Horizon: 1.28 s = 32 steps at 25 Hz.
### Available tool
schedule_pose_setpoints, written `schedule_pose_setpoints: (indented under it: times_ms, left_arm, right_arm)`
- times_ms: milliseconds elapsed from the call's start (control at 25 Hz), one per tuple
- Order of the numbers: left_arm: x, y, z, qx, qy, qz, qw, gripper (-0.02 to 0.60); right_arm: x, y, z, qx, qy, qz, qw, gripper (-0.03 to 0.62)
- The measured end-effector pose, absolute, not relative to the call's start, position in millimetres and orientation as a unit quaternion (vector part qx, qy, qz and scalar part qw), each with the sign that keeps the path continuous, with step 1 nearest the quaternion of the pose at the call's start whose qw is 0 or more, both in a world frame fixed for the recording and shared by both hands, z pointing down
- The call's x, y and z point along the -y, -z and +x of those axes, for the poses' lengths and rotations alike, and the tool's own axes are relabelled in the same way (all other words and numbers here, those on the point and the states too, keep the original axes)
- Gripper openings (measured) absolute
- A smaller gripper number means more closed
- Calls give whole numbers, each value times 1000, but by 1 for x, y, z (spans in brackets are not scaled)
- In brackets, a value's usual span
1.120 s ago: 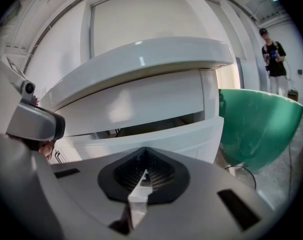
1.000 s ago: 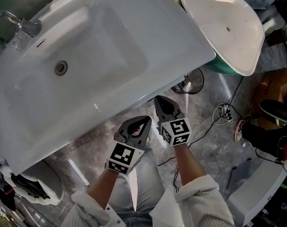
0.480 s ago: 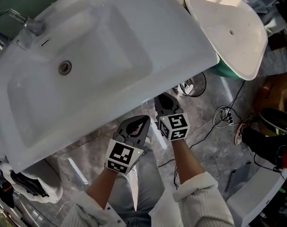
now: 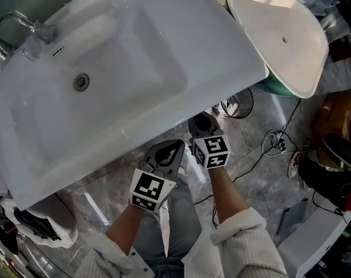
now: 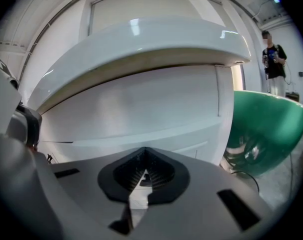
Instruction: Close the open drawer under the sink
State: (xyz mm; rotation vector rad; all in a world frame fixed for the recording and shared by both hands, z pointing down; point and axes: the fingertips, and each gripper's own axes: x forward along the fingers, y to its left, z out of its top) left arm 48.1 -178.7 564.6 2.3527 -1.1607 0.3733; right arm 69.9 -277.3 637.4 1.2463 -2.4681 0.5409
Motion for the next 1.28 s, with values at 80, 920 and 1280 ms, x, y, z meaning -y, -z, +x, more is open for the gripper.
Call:
schedule_pose_setpoints:
  times_ms: [80,920,1280]
  left_arm:
    - [178,-563,49,426,-135,861,241,15]
    - [153,-504,39,446,-114,860,223,15]
    - [132,-414,37,436,-87,873,202,15]
  right_arm:
    - [276,-638,71,862,-195,439,161,9]
    - [216,-577,76,871,-187,415,185,10]
    - [175,-454,67,898,-167,378,149,10]
